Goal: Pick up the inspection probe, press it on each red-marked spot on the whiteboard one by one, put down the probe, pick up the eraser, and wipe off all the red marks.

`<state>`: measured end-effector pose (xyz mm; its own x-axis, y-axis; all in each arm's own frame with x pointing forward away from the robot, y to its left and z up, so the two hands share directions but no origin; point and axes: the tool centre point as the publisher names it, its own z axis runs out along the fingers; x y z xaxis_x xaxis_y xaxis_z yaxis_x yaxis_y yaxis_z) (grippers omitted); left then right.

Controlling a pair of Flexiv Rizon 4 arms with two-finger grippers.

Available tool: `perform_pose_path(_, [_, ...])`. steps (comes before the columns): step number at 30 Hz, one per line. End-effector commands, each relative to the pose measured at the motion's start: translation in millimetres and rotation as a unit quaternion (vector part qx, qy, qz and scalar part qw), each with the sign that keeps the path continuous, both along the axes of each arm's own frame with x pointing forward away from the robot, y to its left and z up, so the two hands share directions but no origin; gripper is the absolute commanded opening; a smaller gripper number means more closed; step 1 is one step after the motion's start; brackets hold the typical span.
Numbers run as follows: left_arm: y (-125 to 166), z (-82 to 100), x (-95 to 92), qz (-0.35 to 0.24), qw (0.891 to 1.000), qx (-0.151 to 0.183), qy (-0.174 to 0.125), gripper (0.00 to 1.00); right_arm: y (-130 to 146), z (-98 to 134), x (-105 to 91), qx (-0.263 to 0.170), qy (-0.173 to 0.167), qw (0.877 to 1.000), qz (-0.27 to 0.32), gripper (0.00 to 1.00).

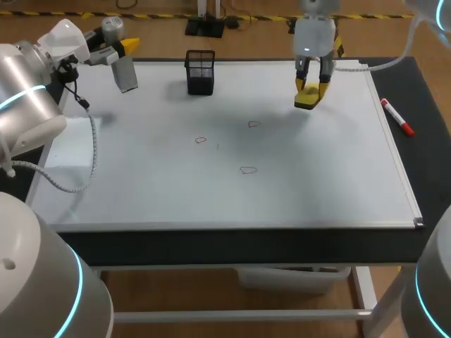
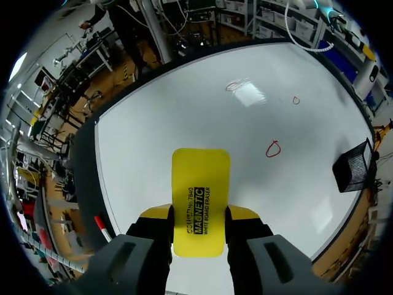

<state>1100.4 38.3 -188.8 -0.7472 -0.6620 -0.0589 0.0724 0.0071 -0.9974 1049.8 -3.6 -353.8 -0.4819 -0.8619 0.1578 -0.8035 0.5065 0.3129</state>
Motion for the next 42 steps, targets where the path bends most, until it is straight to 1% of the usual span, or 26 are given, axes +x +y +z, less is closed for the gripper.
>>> perform_pose_path(1, [-1,0.7,-0.5,0.002,1.000,-0.001,-0.001,0.00,-11,5,-11.5,-0.090,-0.174,0.980,0.023,0.00])
perform_pose_path(8, [-1,0.7,-0.5,0.002,1.000,-0.001,-0.001,0.00,-21,3,-13.9,-0.084,-0.173,0.981,0.001,0.00])
perform_pose_path(13, [-1,0.7,-0.5,0.002,1.000,-0.001,-0.001,0.00,-26,2,-8.3,-0.069,-0.169,0.983,-0.007,0.00])
perform_pose_path(42, [-1,0.7,-0.5,0.002,1.000,-0.001,-0.001,0.00,-26,2,-8.3,-0.069,-0.169,0.983,-0.007,0.00])
